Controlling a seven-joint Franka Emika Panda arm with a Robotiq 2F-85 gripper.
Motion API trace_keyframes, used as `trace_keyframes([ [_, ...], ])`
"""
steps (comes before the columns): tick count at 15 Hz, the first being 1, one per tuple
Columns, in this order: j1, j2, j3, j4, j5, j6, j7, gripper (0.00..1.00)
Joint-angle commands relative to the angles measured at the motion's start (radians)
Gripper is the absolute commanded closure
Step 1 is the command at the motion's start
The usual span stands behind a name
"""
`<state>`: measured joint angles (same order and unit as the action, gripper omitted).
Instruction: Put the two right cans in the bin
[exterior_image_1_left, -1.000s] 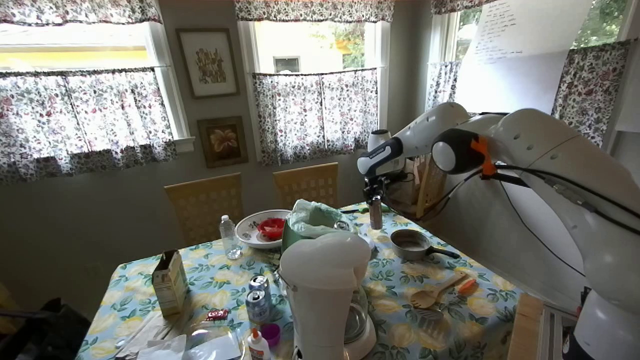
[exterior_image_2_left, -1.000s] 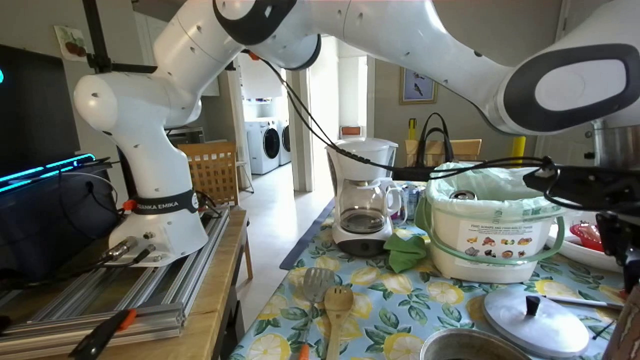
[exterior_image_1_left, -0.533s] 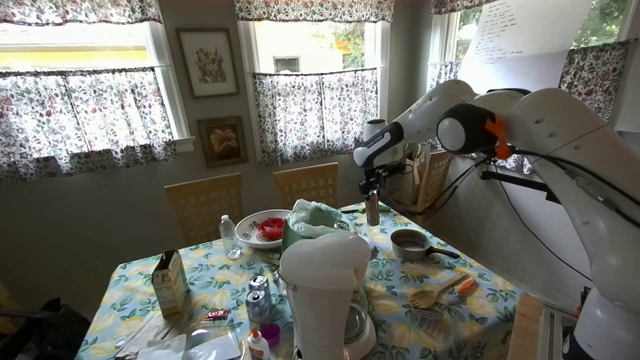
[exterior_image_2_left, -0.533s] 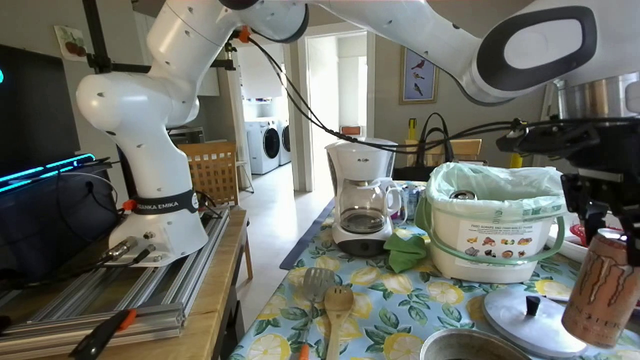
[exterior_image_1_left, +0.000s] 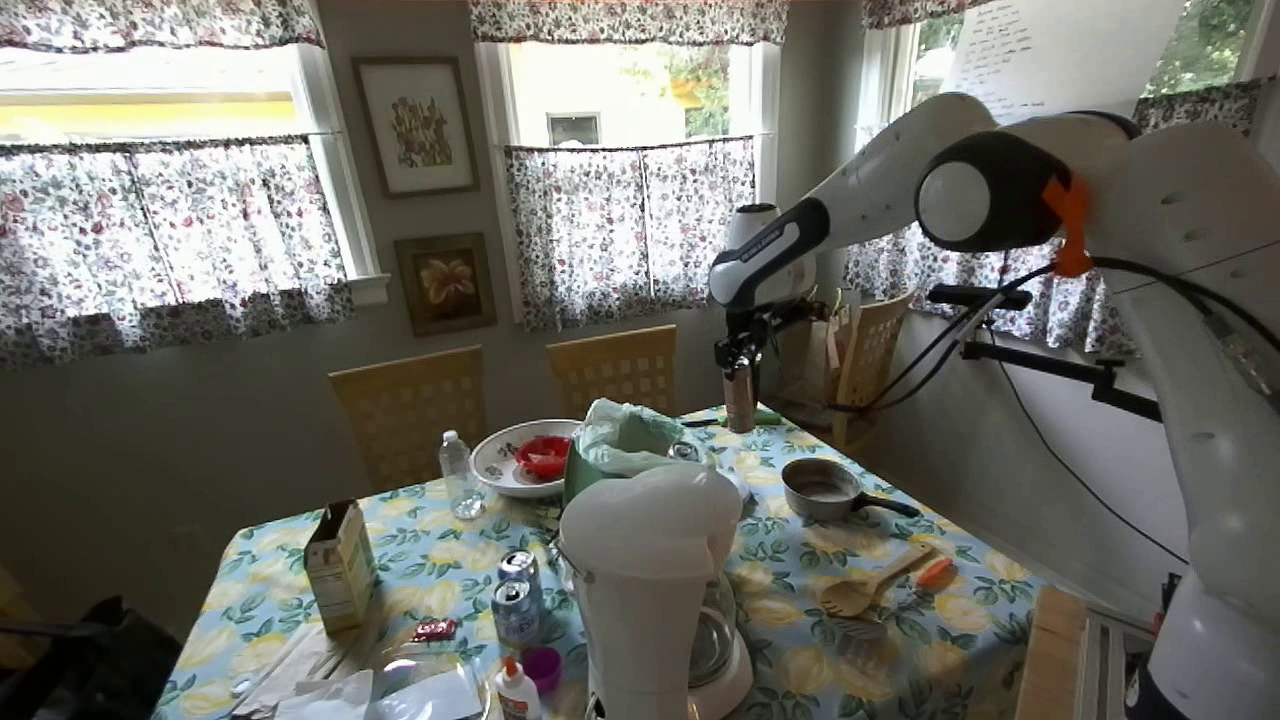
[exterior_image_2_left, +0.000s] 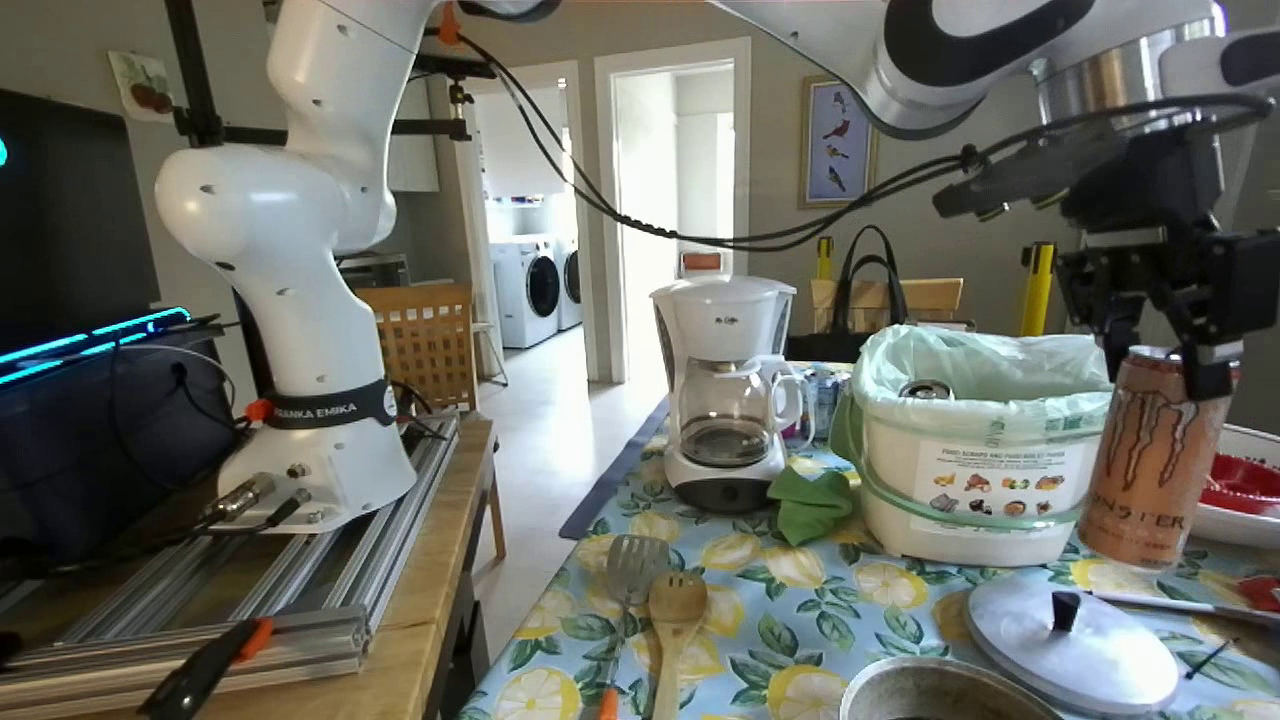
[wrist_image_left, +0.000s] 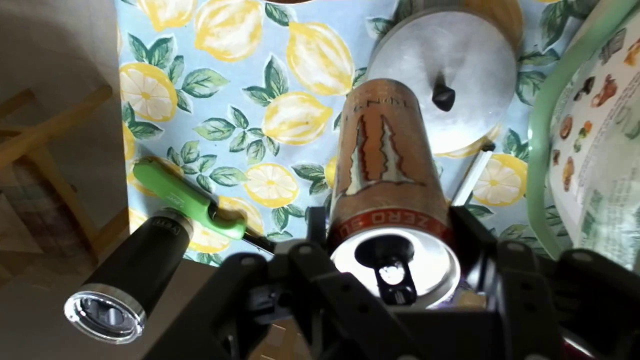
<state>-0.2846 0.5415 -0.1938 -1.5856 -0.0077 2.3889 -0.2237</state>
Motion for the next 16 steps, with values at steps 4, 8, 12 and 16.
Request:
trace_keyframes([
  [4, -0.01, -0.174, 0.072, -0.183, 0.016, 0.065, -0.118, 0.63],
  [8, -0.017, -0.219, 0.119, -0.225, 0.059, 0.087, -0.21, 0.63],
  [12, -0.009, -0.246, 0.141, -0.249, 0.092, 0.108, -0.255, 0.63],
  [16, -0.007, -0.27, 0.161, -0.267, 0.121, 0.12, -0.299, 0.63],
])
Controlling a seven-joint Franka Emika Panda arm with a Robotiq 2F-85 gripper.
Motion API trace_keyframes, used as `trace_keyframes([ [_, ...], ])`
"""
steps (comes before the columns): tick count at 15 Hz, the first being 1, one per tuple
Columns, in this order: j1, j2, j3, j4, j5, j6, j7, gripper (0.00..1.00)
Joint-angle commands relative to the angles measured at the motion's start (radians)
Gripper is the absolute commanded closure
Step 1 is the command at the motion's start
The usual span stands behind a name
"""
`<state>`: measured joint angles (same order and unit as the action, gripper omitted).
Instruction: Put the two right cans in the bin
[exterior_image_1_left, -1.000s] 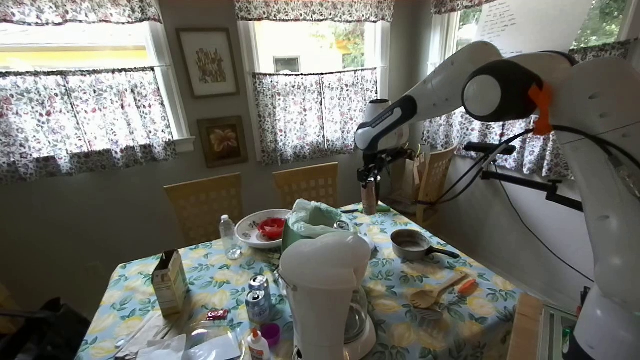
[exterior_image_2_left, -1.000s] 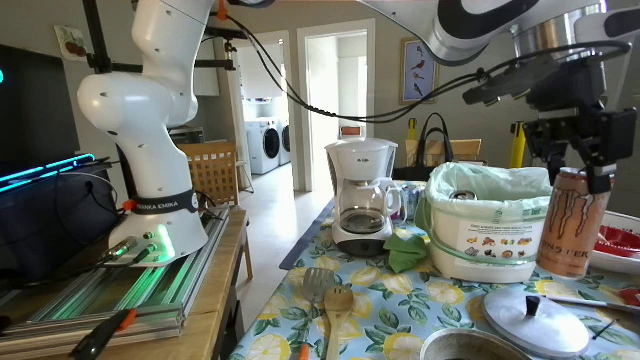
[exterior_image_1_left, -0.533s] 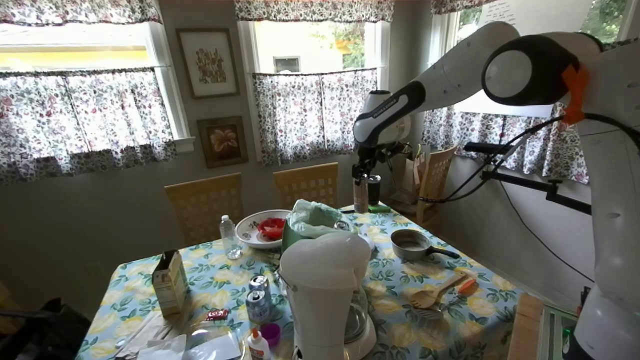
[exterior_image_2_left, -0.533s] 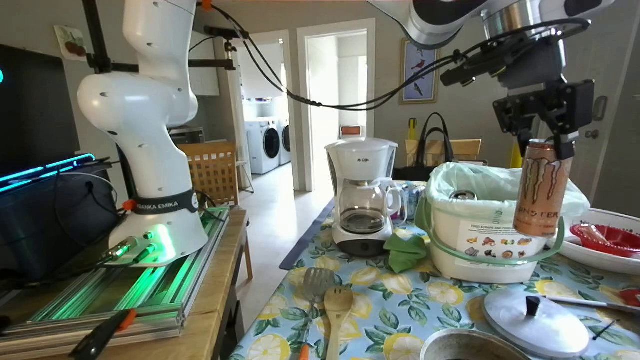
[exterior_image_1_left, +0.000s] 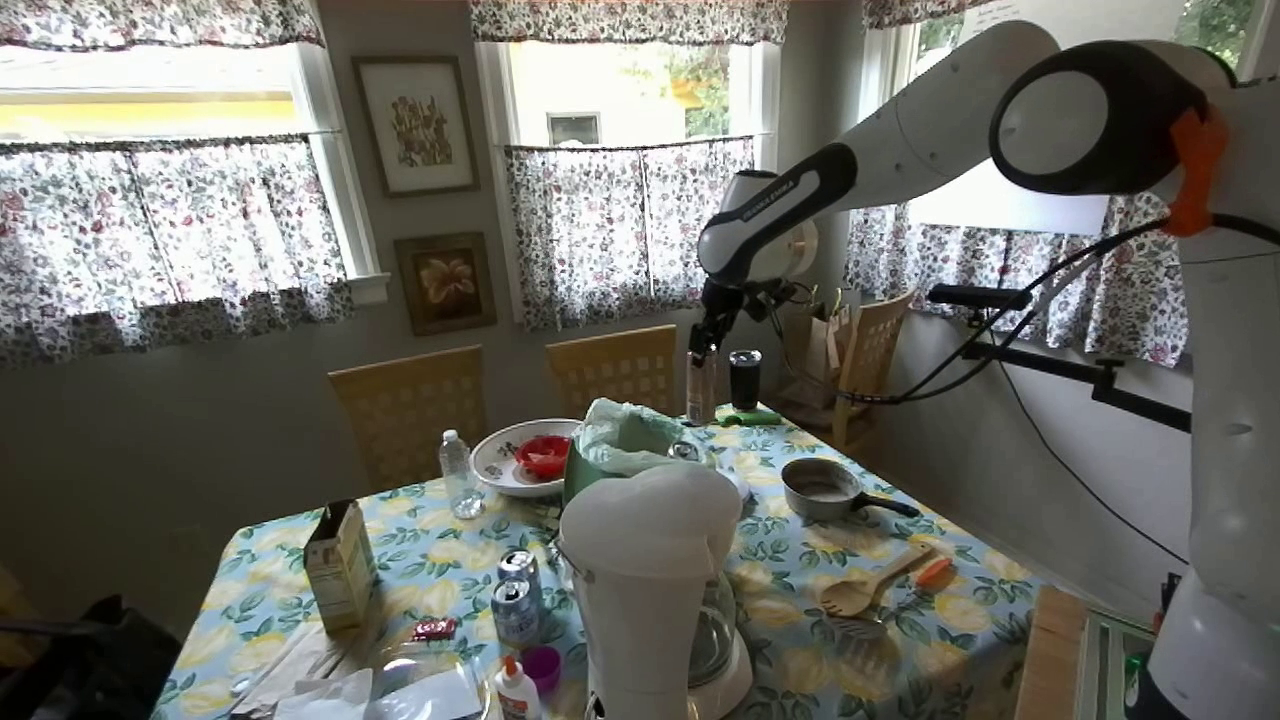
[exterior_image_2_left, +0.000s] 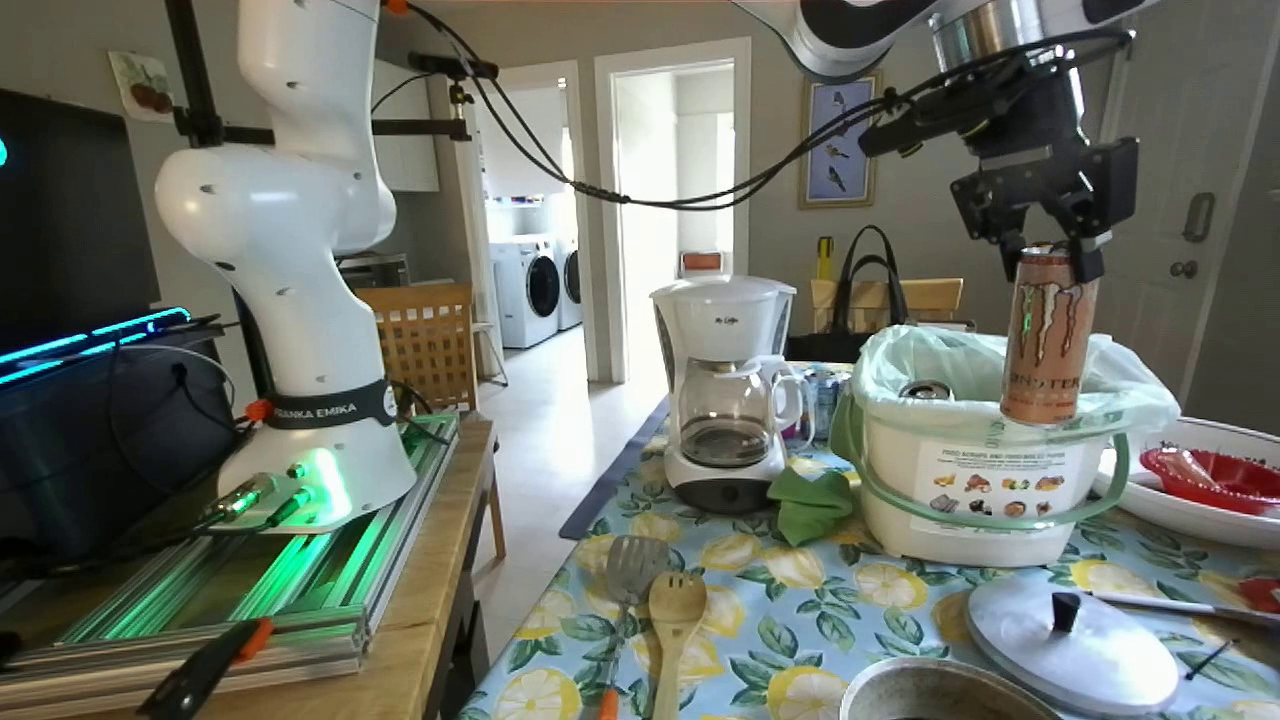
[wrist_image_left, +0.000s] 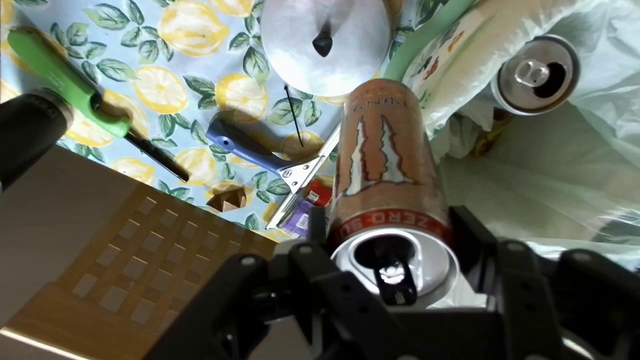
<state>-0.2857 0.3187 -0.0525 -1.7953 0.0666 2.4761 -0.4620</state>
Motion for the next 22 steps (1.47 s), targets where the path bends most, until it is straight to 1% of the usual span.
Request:
trace_keyframes([
  [1, -0.007, -0.05, 0.028, -0.063, 0.063, 0.047, -0.08, 0.63],
  [6, -0.011, -0.052, 0.067, -0.063, 0.146, 0.046, -0.185, 0.63],
  [10, -0.005, -0.035, 0.085, -0.057, 0.188, 0.045, -0.249, 0.63],
  [14, 0.007, -0.001, 0.085, -0.04, 0.177, 0.055, -0.257, 0.63],
  [17, 0.012, 0.035, 0.086, -0.028, 0.173, 0.099, -0.243, 0.63],
  [22, 0.002, 0.092, 0.111, -0.008, 0.173, 0.154, -0.243, 0.63],
])
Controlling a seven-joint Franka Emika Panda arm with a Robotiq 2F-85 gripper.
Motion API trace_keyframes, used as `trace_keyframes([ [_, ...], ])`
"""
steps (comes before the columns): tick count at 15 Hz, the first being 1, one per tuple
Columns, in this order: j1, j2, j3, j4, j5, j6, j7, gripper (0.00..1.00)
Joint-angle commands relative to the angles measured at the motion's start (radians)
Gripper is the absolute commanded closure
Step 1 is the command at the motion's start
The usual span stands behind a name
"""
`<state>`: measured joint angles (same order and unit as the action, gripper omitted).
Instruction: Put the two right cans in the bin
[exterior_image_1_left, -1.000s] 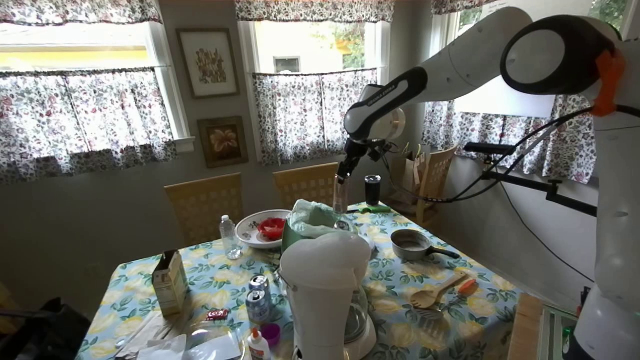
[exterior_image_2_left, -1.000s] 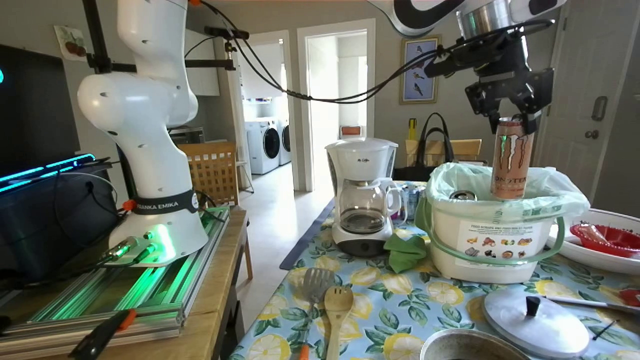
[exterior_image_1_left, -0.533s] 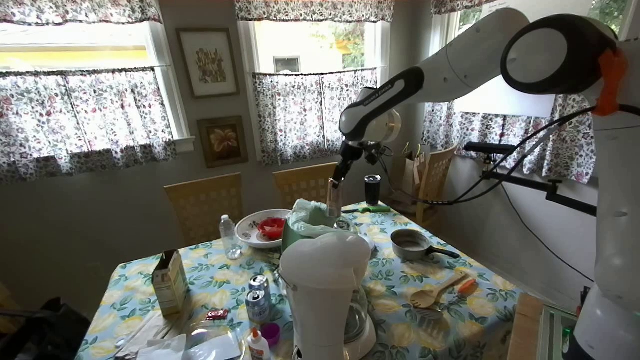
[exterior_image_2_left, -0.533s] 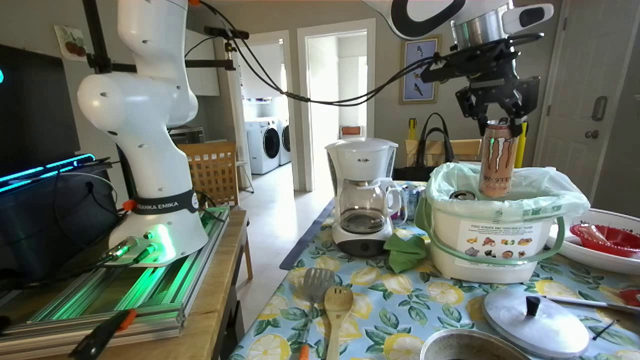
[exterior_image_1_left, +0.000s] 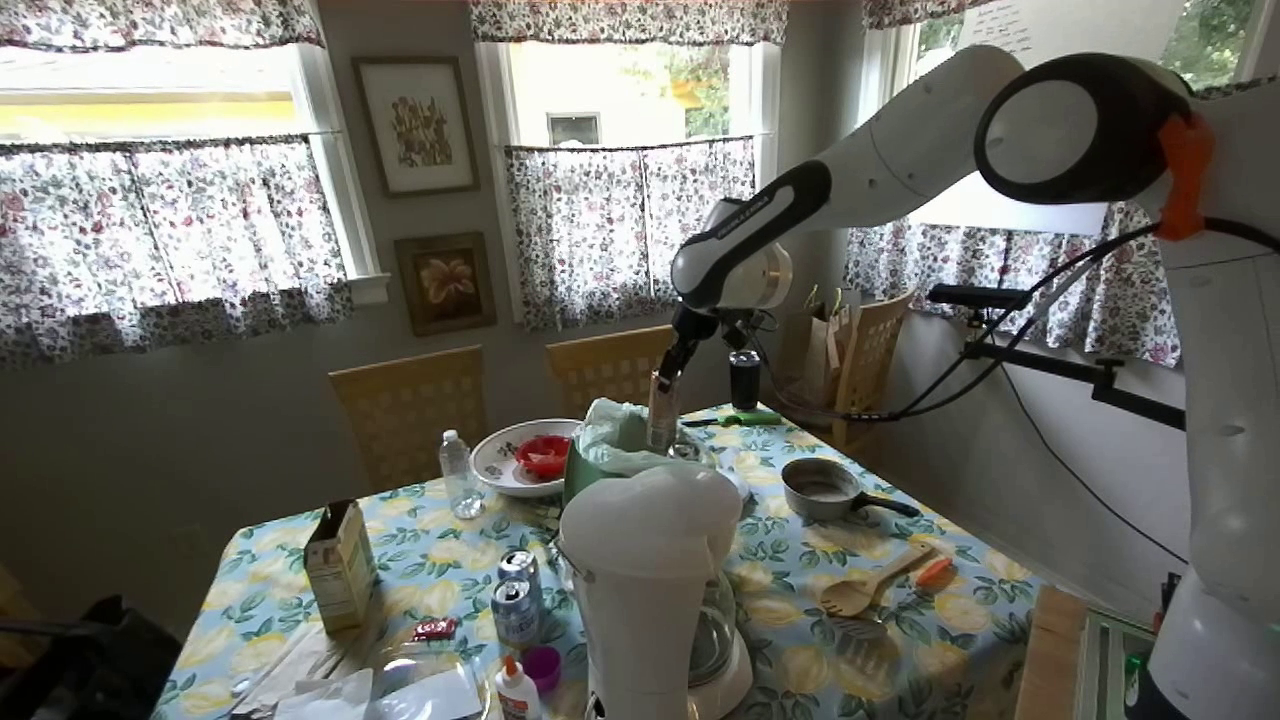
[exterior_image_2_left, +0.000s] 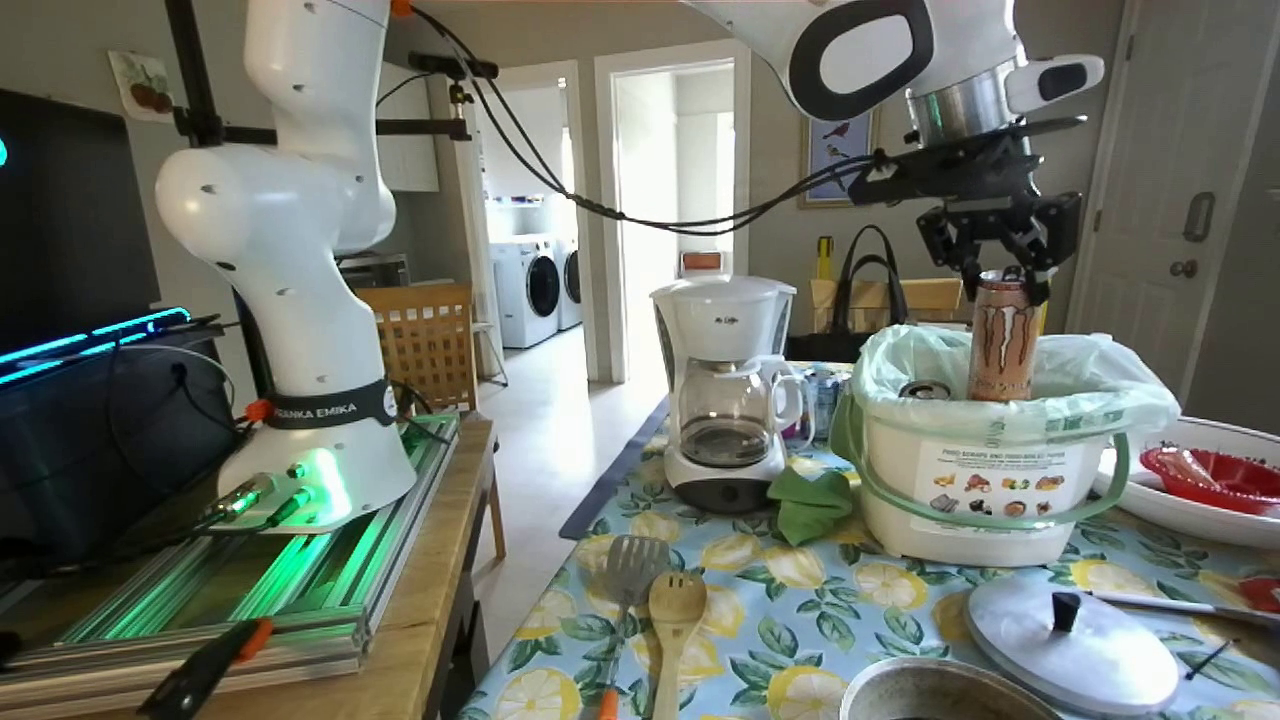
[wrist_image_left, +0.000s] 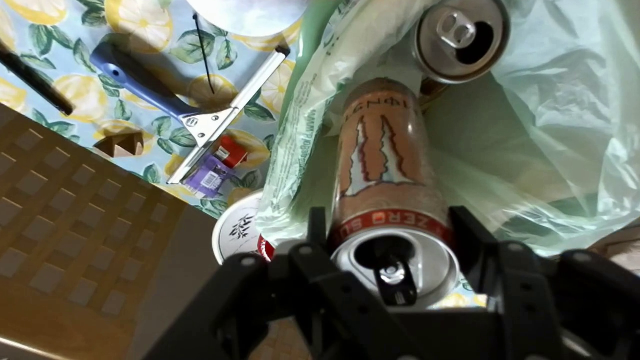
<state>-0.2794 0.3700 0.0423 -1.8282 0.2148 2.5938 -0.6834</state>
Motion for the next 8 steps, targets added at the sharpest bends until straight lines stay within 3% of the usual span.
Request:
trace_keyframes([
  [1, -0.005, 0.057, 0.019, 0.033, 0.019, 0.044, -0.018, 0.63],
  [8, -0.009, 0.164, 0.024, 0.109, -0.012, 0.057, 0.006, 0.63],
])
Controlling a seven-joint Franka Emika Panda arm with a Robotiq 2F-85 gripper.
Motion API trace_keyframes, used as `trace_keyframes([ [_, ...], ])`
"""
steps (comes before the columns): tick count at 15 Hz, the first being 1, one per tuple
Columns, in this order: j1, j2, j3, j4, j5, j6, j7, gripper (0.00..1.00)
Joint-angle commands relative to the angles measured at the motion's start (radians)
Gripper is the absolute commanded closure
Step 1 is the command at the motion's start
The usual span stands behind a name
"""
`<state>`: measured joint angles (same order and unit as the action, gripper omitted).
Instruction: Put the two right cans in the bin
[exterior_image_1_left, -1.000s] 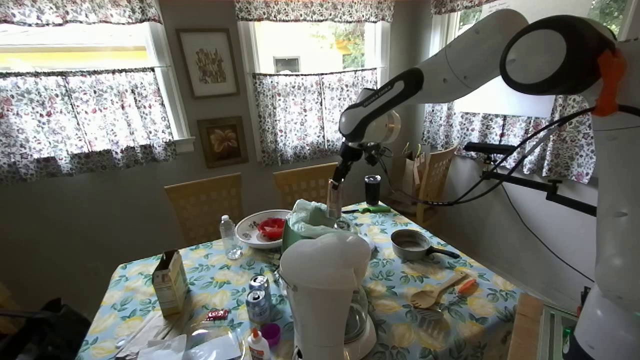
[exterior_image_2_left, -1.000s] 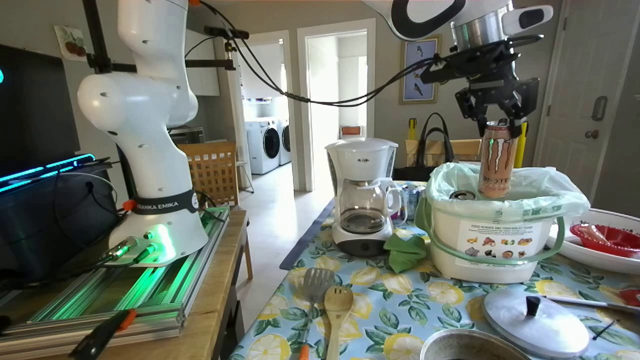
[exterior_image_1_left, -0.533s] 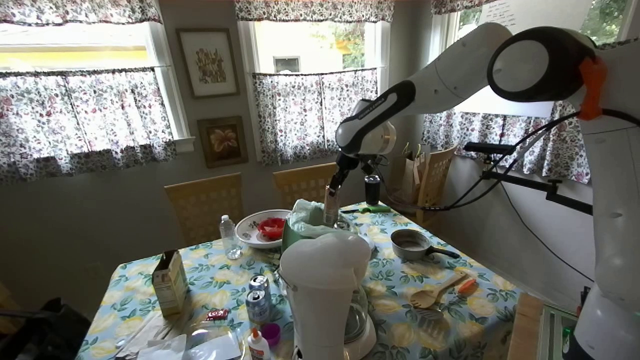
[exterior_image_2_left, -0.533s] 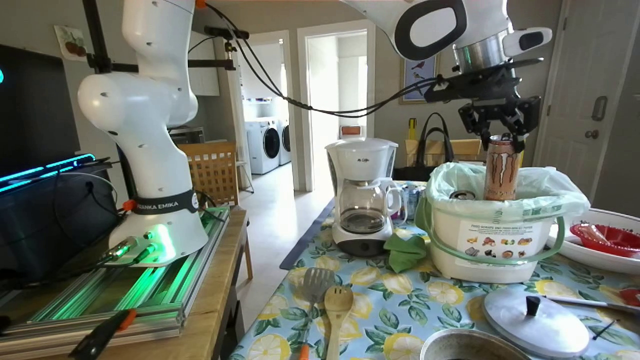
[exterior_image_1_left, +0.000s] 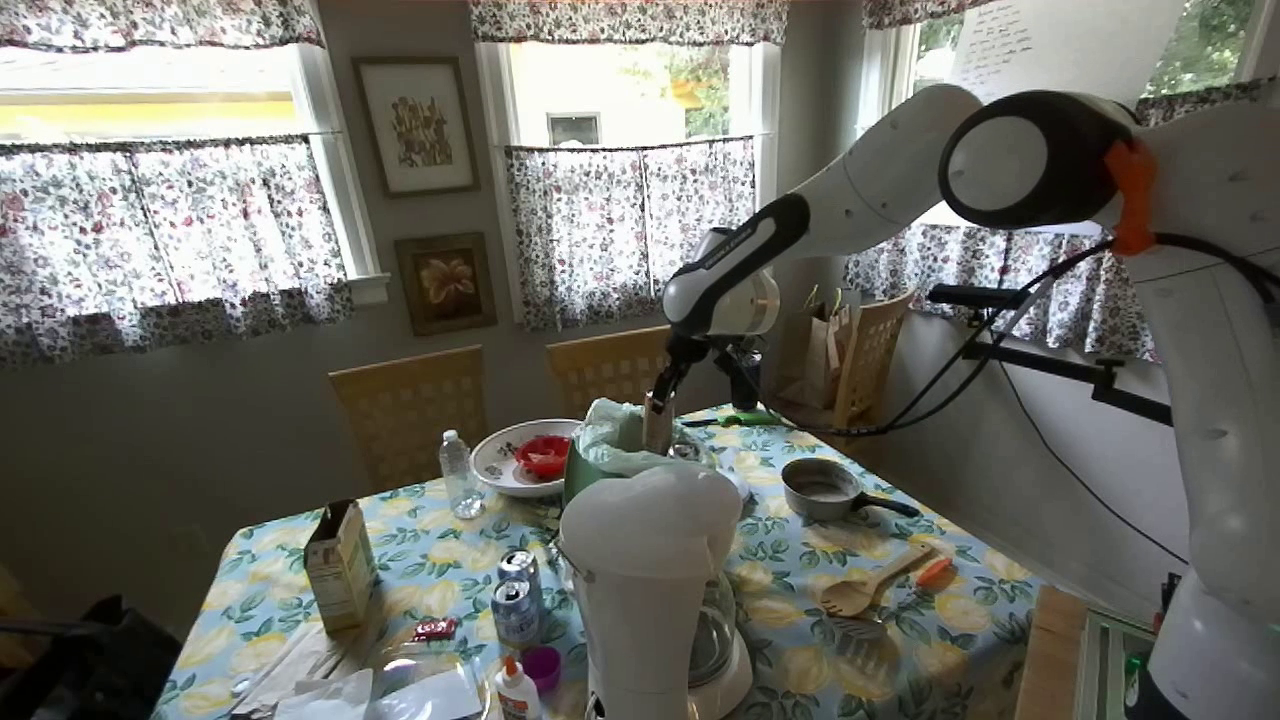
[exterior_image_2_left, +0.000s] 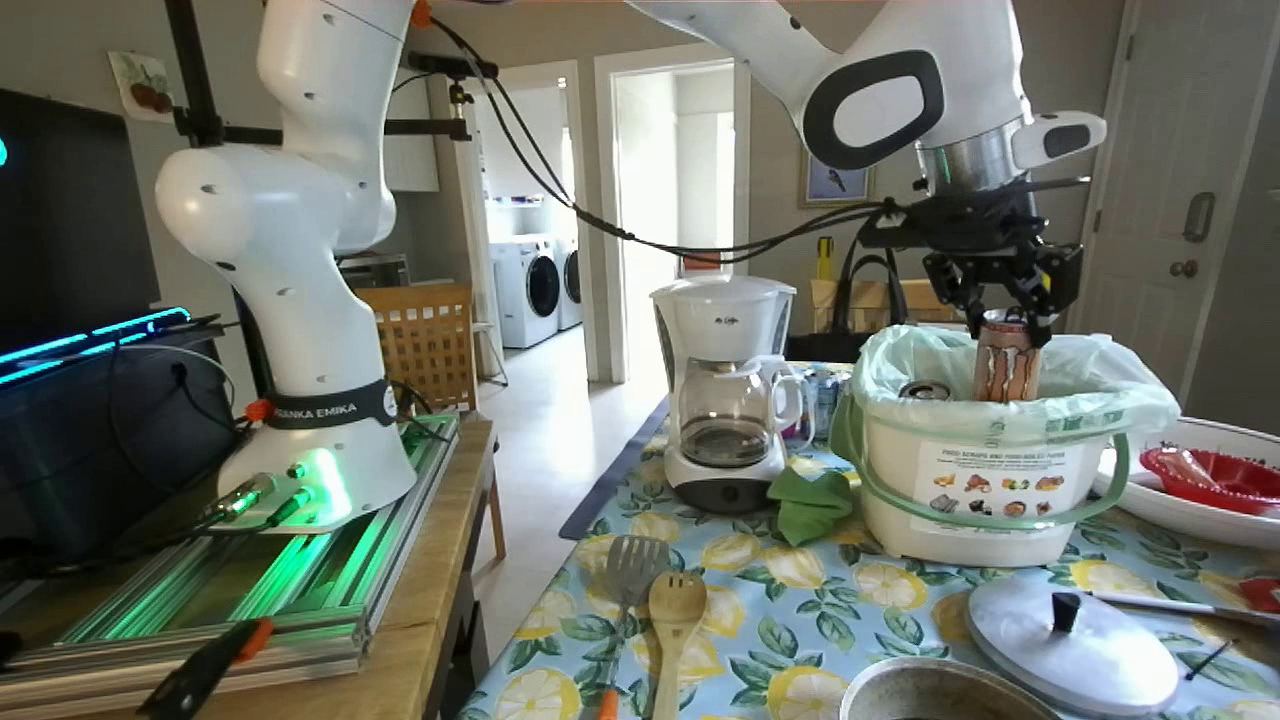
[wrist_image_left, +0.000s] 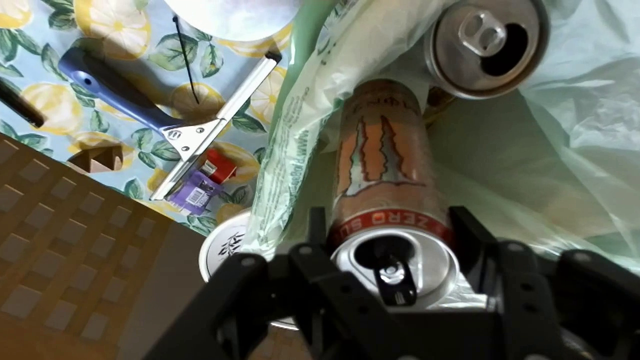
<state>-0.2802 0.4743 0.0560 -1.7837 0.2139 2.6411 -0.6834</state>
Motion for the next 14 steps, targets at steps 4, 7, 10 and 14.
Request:
trace_keyframes([
  [4, -0.011, 0.105, 0.008, 0.103, -0.026, 0.006, 0.009, 0.63],
  [7, -0.012, 0.134, 0.005, 0.122, -0.037, 0.004, 0.014, 0.63],
  [10, -0.013, 0.154, 0.001, 0.135, -0.046, -0.003, 0.018, 0.63],
  [14, -0.009, 0.167, -0.005, 0.134, -0.063, -0.004, 0.023, 0.63],
])
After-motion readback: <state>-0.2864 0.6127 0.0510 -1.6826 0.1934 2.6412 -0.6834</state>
